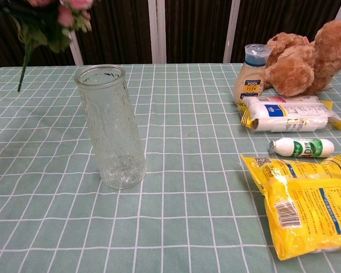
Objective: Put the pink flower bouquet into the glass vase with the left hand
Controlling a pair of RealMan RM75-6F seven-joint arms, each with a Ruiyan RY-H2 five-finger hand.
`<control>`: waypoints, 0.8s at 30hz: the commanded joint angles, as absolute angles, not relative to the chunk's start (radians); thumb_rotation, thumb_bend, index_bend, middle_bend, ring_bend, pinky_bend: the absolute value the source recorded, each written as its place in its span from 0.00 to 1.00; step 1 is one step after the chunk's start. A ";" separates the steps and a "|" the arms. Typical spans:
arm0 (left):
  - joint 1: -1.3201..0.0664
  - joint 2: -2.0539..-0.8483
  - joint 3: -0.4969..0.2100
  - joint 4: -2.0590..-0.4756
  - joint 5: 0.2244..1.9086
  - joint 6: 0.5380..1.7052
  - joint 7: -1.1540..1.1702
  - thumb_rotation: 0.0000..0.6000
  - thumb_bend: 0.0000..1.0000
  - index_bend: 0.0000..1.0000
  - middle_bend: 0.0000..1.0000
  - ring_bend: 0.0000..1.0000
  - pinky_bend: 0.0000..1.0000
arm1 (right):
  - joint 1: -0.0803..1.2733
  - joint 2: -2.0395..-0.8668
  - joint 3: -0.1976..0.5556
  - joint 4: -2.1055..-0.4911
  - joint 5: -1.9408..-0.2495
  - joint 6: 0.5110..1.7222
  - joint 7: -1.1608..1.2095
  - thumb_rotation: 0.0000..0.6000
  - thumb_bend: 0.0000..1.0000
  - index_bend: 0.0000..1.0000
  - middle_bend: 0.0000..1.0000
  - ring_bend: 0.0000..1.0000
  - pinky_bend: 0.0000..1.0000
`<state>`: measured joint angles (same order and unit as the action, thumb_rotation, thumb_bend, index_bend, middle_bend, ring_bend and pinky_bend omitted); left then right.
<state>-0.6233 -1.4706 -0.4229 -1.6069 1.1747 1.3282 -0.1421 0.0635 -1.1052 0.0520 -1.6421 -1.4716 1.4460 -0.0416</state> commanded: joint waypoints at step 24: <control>-0.537 -1.247 -0.466 -2.213 1.370 1.342 -0.506 1.00 0.51 0.35 0.41 0.26 0.39 | 0.056 -1.095 0.058 -1.640 -1.473 1.465 -0.010 1.00 0.17 0.11 0.11 0.04 0.00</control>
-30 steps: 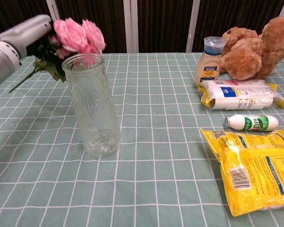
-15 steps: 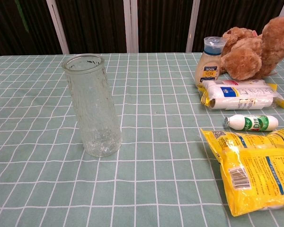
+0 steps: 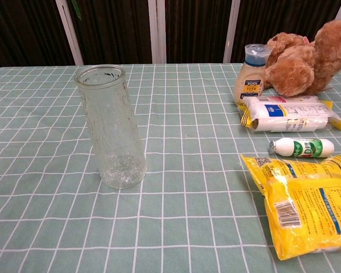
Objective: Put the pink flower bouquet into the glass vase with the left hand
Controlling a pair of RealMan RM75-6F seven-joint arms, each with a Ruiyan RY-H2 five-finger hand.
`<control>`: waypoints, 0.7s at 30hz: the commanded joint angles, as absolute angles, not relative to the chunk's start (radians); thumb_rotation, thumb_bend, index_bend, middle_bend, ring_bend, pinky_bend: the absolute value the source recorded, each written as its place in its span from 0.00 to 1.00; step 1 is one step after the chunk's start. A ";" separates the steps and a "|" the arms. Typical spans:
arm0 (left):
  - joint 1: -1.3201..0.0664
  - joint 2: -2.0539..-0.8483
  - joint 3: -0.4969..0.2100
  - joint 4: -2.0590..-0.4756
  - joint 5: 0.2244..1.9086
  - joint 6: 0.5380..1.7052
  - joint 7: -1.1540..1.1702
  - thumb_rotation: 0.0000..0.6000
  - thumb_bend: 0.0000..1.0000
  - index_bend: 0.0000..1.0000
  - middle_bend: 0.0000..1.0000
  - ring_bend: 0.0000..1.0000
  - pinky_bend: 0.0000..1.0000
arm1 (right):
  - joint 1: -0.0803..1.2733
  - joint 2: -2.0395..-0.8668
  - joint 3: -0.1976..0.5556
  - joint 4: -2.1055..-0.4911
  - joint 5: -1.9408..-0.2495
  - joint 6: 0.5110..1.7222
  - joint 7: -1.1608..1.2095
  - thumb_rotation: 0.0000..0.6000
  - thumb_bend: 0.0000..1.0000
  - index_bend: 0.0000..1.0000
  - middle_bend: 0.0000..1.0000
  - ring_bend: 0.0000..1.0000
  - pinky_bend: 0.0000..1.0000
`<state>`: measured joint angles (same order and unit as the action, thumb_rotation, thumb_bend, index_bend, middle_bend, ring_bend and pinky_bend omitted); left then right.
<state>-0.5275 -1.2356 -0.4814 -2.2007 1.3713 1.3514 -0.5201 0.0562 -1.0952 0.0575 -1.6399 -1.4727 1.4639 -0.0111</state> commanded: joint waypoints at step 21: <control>-0.561 -1.327 -0.335 -2.148 1.385 1.297 -0.379 1.00 0.50 0.35 0.39 0.26 0.39 | 0.054 -1.093 0.062 -1.634 -1.473 1.471 0.002 1.00 0.17 0.11 0.11 0.04 0.00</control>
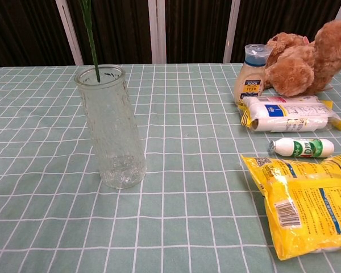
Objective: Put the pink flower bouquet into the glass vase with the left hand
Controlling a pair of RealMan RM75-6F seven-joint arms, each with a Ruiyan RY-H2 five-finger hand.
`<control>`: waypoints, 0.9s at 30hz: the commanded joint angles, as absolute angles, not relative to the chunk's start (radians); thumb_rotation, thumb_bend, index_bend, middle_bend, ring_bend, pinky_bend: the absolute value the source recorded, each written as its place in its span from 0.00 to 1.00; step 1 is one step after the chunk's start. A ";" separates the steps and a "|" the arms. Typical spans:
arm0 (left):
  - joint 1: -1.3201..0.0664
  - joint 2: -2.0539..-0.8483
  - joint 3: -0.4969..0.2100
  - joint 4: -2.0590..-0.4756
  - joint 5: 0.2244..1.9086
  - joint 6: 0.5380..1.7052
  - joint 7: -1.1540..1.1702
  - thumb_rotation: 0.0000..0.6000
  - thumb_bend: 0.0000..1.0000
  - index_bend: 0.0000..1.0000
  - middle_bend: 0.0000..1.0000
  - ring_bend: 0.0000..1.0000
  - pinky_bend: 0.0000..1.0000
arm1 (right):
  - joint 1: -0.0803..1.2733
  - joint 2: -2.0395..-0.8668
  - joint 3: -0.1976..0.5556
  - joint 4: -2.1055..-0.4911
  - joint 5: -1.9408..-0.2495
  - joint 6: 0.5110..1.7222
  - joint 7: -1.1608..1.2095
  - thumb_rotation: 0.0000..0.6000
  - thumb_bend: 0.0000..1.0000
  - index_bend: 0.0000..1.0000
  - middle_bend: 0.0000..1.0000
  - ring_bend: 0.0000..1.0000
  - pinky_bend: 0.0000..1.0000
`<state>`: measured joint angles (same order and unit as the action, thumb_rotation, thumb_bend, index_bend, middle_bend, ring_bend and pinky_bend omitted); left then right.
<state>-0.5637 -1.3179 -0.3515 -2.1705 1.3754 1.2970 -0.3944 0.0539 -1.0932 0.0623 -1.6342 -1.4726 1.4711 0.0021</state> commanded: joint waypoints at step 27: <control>-0.583 -1.374 -0.206 -1.931 1.453 1.186 -0.429 1.00 0.31 0.17 0.15 0.03 0.15 | 0.054 -1.096 0.062 -1.632 -1.479 1.475 0.001 1.00 0.17 0.11 0.11 0.04 0.00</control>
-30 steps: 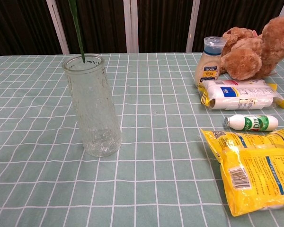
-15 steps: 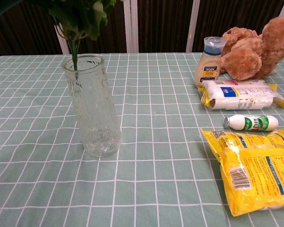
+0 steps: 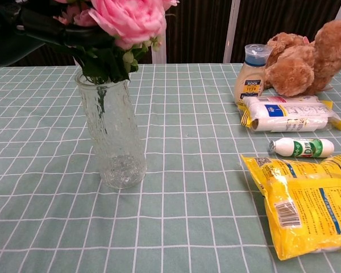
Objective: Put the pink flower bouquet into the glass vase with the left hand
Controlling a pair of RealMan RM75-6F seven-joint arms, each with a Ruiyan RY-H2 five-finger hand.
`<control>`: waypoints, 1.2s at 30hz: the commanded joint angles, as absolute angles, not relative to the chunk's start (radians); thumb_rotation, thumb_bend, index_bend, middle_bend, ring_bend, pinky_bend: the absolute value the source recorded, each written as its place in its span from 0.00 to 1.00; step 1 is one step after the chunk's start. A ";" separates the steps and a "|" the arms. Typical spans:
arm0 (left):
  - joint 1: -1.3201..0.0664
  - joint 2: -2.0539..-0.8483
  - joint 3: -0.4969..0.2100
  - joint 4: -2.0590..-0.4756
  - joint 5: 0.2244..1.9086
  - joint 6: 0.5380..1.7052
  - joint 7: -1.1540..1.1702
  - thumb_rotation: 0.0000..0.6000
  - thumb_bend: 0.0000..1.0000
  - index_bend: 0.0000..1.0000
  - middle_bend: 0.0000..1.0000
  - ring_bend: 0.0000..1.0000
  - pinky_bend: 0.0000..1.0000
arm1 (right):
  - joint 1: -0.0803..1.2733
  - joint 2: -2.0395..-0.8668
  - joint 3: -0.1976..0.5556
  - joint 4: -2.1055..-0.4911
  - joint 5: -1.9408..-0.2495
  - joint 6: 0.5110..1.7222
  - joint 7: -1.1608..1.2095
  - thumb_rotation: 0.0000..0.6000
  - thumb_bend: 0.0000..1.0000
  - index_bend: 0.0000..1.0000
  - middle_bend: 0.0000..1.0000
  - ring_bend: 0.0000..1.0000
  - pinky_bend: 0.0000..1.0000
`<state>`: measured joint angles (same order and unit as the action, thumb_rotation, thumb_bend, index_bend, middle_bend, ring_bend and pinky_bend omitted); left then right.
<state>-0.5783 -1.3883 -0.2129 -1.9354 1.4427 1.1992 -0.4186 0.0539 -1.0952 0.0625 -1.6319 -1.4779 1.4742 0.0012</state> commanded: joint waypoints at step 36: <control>-0.167 -1.110 0.061 -1.912 1.487 1.577 0.482 1.00 0.21 0.13 0.10 0.00 0.08 | 0.055 -1.093 0.048 -1.632 -1.515 1.481 -0.009 1.00 0.17 0.11 0.11 0.04 0.00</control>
<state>-0.2528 -1.0579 0.0039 -2.0512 1.4656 1.5144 0.6659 0.0541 -1.0942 0.0490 -1.6331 -1.5142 1.4814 -0.0095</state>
